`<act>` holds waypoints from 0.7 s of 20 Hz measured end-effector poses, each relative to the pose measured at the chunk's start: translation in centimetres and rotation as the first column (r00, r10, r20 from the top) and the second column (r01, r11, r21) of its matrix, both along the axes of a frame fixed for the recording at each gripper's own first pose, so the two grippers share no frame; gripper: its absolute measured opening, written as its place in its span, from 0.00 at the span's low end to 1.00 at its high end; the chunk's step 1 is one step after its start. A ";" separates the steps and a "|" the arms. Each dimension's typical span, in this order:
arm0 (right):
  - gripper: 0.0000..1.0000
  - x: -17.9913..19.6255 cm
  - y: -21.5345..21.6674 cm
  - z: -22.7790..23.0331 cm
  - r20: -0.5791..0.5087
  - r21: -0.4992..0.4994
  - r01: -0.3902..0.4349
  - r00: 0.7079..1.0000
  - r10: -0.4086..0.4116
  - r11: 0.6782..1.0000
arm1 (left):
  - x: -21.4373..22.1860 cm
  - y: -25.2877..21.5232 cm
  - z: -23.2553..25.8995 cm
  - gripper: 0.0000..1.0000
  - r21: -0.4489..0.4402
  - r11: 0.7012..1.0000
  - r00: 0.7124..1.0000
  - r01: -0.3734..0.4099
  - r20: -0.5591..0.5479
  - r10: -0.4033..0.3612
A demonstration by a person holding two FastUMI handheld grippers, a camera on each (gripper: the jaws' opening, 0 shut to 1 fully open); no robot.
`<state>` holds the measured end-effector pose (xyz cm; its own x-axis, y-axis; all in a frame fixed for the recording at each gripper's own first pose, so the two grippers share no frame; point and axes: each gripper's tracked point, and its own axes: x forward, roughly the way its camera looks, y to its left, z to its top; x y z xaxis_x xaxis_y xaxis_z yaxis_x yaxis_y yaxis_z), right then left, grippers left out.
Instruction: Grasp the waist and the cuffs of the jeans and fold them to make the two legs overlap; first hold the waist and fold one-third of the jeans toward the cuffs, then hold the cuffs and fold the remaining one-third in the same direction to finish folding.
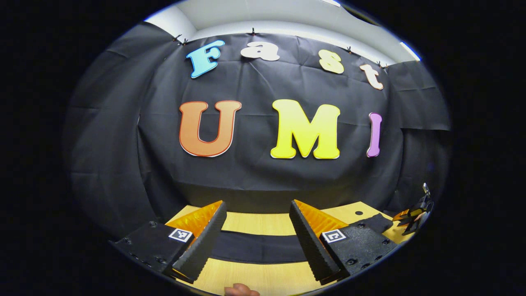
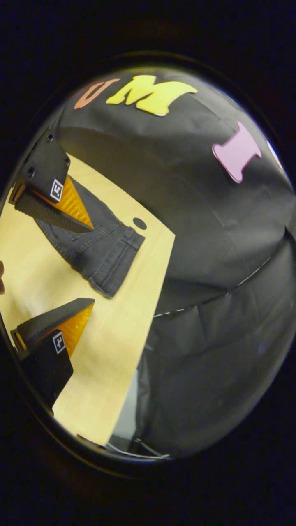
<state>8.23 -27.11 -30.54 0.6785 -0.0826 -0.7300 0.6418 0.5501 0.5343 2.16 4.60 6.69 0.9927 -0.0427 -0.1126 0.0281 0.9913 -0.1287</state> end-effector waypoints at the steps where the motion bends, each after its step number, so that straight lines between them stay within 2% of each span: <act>1: 0.98 0.1 0.8 -0.7 -0.002 0.057 0.022 1.000 -0.022 0.998 | -0.4 -0.2 0.3 0.99 -0.001 1.000 1.000 -0.001 -0.004 0.001; 4: 0.98 1.4 2.8 -2.5 -0.019 0.202 0.072 0.997 -0.070 0.977 | -1.5 0.1 1.0 0.99 -0.012 1.000 1.000 -0.015 -0.008 0.015; 5: 0.98 2.0 3.1 -2.8 -0.007 0.228 0.084 0.996 -0.084 0.970 | -1.6 0.5 1.2 0.99 -0.016 1.000 1.000 -0.025 -0.008 0.025; 6: 0.93 2.0 2.6 -2.3 0.003 0.238 0.102 0.994 -0.105 0.966 | -1.7 1.1 1.6 0.99 -0.020 0.999 0.999 -0.035 -0.010 0.035; 7: 0.97 3.1 2.8 -2.4 0.016 0.241 0.106 0.993 -0.113 0.965 | -1.9 1.8 1.9 0.99 -0.023 0.998 0.999 -0.051 -0.007 0.051; 8: 0.92 4.1 3.1 -2.6 0.030 0.254 0.102 0.993 -0.113 0.962 | -2.1 2.3 2.1 0.99 -0.029 0.998 0.998 -0.064 -0.007 0.064; 9: 0.96 5.0 3.5 -2.9 0.039 0.277 0.110 0.991 -0.125 0.954 | -2.3 2.7 2.2 0.99 -0.034 0.997 0.997 -0.075 -0.010 0.075; 10: 0.93 5.5 3.2 -2.5 0.054 0.296 0.139 0.985 -0.162 0.945 | -2.5 3.2 2.3 0.98 -0.034 0.996 0.996 -0.085 -0.014 0.084; 12: 0.95 5.3 2.5 -2.6 0.073 0.350 0.196 0.969 -0.235 0.916 | -3.1 3.9 2.5 0.98 -0.023 0.995 0.995 -0.101 -0.026 0.101; 14: 0.57 5.4 1.8 -3.7 0.064 0.401 0.242 0.955 -0.291 0.883 | -3.7 4.6 2.7 0.98 -0.003 0.994 0.993 -0.114 -0.039 0.113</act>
<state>13.67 -25.29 -34.28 0.7541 -0.0024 -0.6568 0.6535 0.1030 0.7499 -1.58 9.23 9.39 0.9861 0.0692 -0.1508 -0.0896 0.9870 -0.1332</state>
